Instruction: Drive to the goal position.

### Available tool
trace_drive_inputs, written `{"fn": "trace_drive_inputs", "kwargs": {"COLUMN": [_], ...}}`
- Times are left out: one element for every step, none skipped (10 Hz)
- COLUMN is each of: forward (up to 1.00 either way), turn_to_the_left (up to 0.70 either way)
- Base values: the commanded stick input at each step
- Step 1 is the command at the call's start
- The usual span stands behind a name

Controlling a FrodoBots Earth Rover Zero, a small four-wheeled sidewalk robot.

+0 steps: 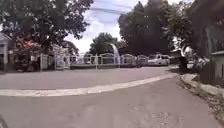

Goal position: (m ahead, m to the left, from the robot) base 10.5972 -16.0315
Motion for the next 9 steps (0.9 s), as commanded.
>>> {"fn": "trace_drive_inputs", "kwargs": {"forward": [1.00, 1.00, 1.00, 1.00, 1.00, 1.00, 1.00, 1.00, 1.00], "turn_to_the_left": [-0.40, -0.40, -0.40, -0.40, -0.40, -0.40, -0.40, -0.40, -0.40]}}
